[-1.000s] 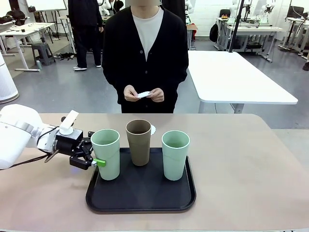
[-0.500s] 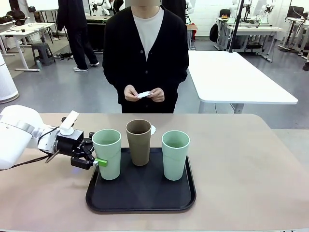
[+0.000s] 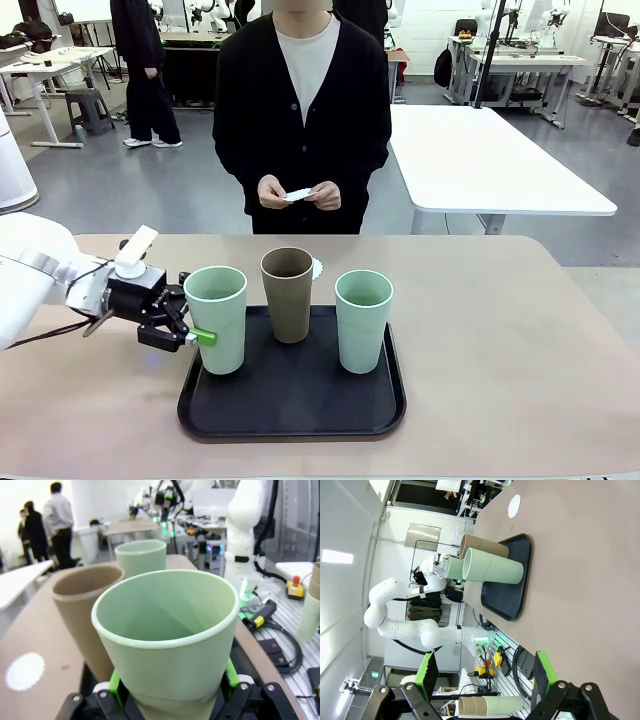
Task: Place coasters on the table and set cups on them.
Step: Pick up one Reusable plastic cup and place it on a coaster set by the human.
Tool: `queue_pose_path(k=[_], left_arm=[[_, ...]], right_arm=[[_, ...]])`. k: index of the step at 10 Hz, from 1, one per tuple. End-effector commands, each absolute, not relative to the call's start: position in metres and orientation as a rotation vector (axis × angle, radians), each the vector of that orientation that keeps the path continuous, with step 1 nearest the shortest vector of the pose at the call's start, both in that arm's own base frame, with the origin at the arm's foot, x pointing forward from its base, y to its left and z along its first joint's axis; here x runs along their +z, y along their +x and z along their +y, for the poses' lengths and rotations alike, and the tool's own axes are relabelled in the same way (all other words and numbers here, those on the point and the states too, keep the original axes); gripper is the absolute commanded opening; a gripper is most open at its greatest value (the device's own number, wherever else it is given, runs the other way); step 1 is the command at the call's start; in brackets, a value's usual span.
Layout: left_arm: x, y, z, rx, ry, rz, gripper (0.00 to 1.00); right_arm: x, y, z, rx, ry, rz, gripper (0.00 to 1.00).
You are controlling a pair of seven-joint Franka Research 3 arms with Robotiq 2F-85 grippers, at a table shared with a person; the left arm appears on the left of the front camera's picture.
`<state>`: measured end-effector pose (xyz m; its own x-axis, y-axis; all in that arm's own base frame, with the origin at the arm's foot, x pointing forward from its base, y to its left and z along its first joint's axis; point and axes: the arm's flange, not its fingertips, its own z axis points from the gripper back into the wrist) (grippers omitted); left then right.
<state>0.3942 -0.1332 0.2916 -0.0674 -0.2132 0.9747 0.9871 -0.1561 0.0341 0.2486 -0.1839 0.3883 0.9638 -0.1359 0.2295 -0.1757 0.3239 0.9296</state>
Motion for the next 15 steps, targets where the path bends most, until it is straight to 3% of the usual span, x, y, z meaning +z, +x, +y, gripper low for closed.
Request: queue_pose_path(k=[1, 4, 11, 12, 15], left_arm=[[0.357, 0.385, -0.127, -1.45, -1.077, -1.027, 0.0], [0.413, 0.387, -0.131, -1.463, -1.005, -1.041, 0.0], [0.425, 0.387, -0.13, -1.459, -0.998, -1.076, 0.0], [0.422, 0.386, -0.129, -1.45, -0.99, -1.069, 0.87], [0.456, 0.446, -0.139, -1.304, -1.043, -1.015, 0.87]], right_arm=[[0.389, 0.249, -0.184, 0.033, 1.254, -0.302, 1.0], [0.389, 0.249, -0.184, 0.033, 1.254, -0.302, 1.0], [0.389, 0.249, -0.184, 0.033, 1.254, -0.302, 1.0], [0.389, 0.249, -0.184, 0.033, 1.254, -0.302, 1.0], [0.389, 0.249, -0.184, 0.033, 1.254, -0.302, 1.0]])
